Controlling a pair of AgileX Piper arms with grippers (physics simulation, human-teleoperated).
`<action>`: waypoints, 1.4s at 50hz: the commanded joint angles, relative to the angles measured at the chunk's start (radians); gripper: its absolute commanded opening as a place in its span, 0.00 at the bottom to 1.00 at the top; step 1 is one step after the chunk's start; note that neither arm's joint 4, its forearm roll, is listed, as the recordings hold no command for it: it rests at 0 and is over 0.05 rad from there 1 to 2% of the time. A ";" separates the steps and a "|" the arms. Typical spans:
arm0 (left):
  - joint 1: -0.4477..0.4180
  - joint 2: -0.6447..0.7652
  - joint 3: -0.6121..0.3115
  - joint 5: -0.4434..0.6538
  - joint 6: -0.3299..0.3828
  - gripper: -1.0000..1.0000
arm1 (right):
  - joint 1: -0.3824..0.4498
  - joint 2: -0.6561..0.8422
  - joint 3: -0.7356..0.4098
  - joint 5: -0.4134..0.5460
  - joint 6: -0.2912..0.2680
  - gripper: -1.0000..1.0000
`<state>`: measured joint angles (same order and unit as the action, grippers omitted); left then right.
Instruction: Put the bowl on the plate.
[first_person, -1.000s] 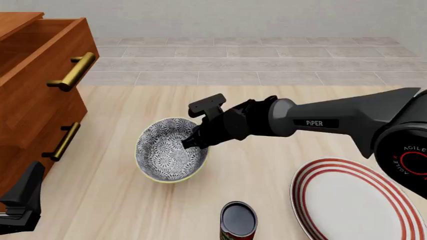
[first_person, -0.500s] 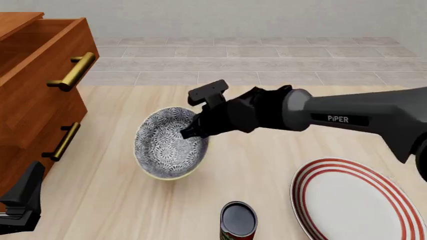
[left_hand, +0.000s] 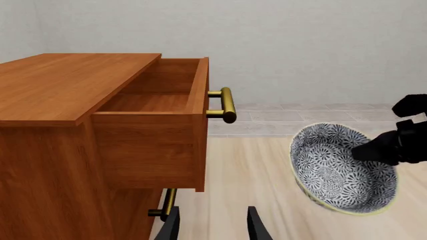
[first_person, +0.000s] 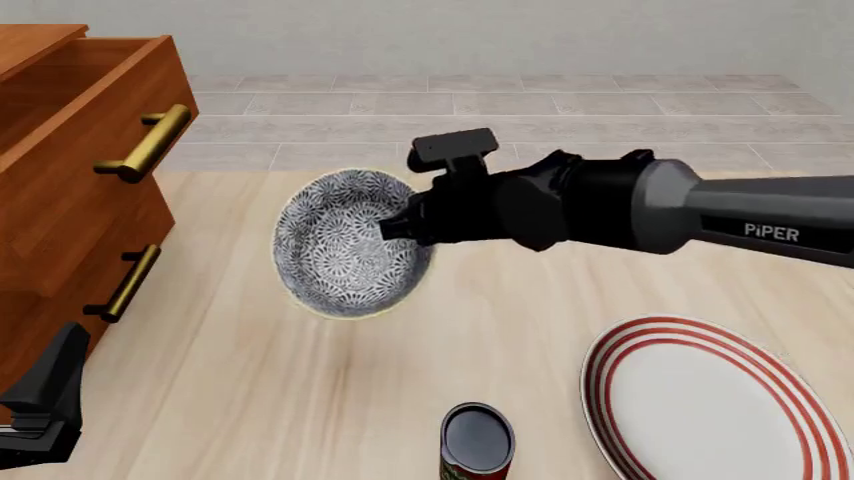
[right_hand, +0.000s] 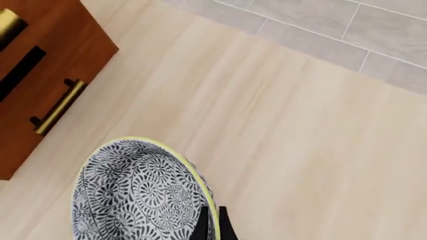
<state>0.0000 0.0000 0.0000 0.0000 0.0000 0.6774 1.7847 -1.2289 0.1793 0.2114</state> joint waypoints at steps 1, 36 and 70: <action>0.000 0.000 0.000 0.000 0.000 1.00 | -0.065 -0.088 0.060 -0.030 0.023 0.00; 0.000 0.000 0.000 0.000 0.000 1.00 | -0.221 -0.473 0.373 -0.035 0.072 0.00; 0.000 0.000 0.000 0.000 0.000 1.00 | -0.403 -0.825 0.571 0.164 0.083 0.00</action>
<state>0.0000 0.0000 0.0000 0.0000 0.0000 0.3168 1.0495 -0.6964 0.2868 0.2918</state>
